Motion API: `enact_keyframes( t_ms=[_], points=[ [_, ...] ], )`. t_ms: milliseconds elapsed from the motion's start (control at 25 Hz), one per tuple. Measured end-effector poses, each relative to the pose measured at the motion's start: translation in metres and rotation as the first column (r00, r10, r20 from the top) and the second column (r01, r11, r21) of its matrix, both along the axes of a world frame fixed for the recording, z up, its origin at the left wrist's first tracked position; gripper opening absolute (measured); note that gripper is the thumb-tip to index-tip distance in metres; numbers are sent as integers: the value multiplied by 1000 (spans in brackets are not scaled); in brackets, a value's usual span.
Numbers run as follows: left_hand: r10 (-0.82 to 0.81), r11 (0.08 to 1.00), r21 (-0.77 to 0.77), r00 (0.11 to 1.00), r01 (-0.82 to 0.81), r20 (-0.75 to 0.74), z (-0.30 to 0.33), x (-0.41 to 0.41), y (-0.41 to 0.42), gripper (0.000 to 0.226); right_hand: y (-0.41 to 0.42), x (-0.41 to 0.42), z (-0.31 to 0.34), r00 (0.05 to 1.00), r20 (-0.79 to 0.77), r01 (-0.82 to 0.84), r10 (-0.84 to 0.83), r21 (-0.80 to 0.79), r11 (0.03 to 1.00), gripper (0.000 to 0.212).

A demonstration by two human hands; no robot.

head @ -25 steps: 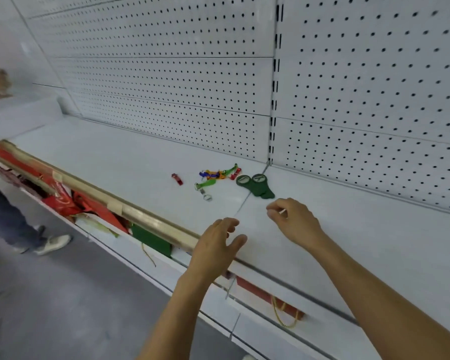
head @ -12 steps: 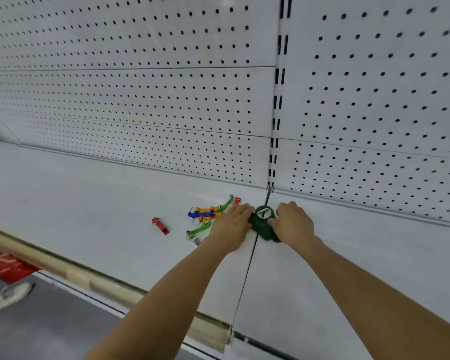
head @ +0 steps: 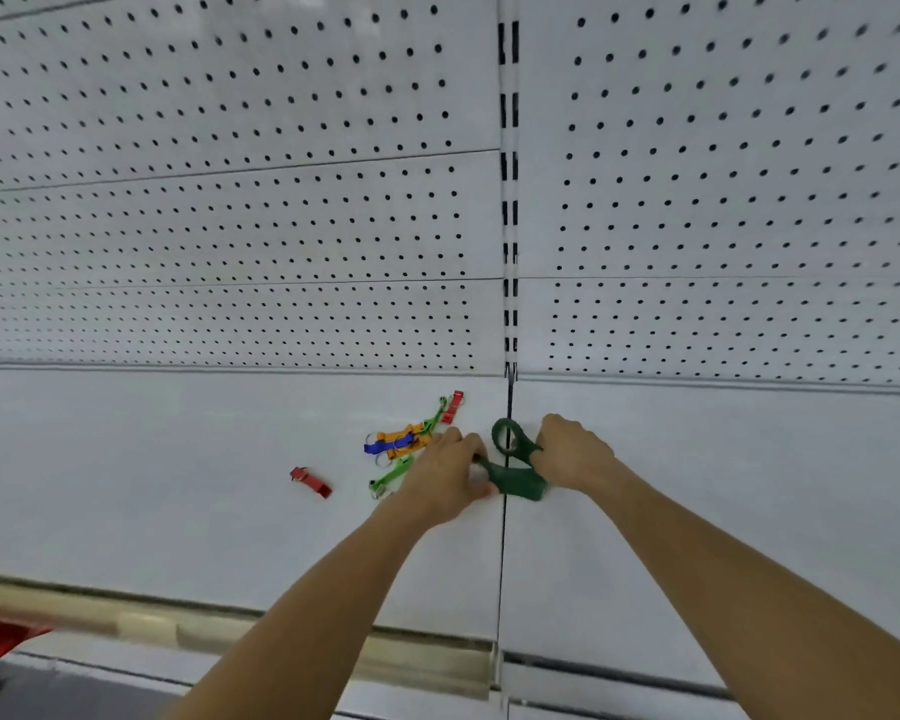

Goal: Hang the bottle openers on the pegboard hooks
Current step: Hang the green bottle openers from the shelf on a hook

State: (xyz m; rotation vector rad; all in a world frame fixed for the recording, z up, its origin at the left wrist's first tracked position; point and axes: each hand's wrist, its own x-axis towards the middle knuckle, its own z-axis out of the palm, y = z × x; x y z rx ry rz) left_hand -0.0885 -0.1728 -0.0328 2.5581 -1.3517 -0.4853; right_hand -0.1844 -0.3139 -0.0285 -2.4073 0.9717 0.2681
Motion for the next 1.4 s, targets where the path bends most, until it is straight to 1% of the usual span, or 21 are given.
enact_keyframes(
  t_ms=[80,160,200,280,320,360,440,480,520,600,720,800,880,960,1120,1280,1400],
  points=[
    [-9,1000,-13,1000,9,-15,1,-11,10,21,16,-16,2,999,53,6,-6,8,1000,7],
    [-28,998,-58,999,26,-35,3,-23,23,19,30,-37,1,991,127,25,-30,41,999,7],
    [-27,995,-101,997,20,-70,5,-28,31,20,37,-49,-1,985,167,37,-47,67,997,5],
    [4,978,-203,973,-52,-231,9,-39,46,22,50,-75,-4,959,256,92,-126,138,986,5],
    [27,961,-248,936,-121,-351,12,-46,52,21,58,-90,-4,933,308,132,-186,188,973,6],
    [40,938,-284,876,-199,-480,17,-54,57,19,66,-104,-3,897,364,172,-252,239,956,8],
    [6,887,-330,723,-322,-691,27,-75,58,14,80,-133,1,813,444,249,-377,320,914,11],
    [-29,870,-346,664,-352,-747,32,-86,56,13,85,-147,5,768,470,285,-436,359,889,11],
    [-54,859,-359,632,-365,-773,36,-99,53,14,88,-162,10,720,495,312,-486,395,864,9],
    [-76,849,-375,617,-372,-783,44,-120,46,18,90,-185,20,641,539,334,-547,445,831,6],
    [-116,860,-414,676,-298,-727,54,-155,32,24,86,-226,37,563,585,367,-584,457,810,5],
    [-183,863,-460,720,-209,-670,60,-183,19,28,79,-256,45,528,603,391,-598,453,801,6],
    [-246,854,-501,737,-143,-630,65,-216,4,33,72,-288,50,500,615,408,-609,453,793,8],
    [-293,844,-527,739,-97,-606,69,-253,-13,36,63,-326,53,472,631,413,-615,458,787,8],
    [-359,823,-567,740,-38,-569,73,-350,-51,39,35,-428,64,428,663,439,-614,442,782,8],
    [-403,814,-581,701,-20,-588,80,-445,-90,40,6,-523,76,406,679,459,-612,427,779,5],
    [-416,807,-591,692,-18,-590,84,-509,-117,41,-16,-590,82,380,683,468,-624,439,766,5]
  ],
)
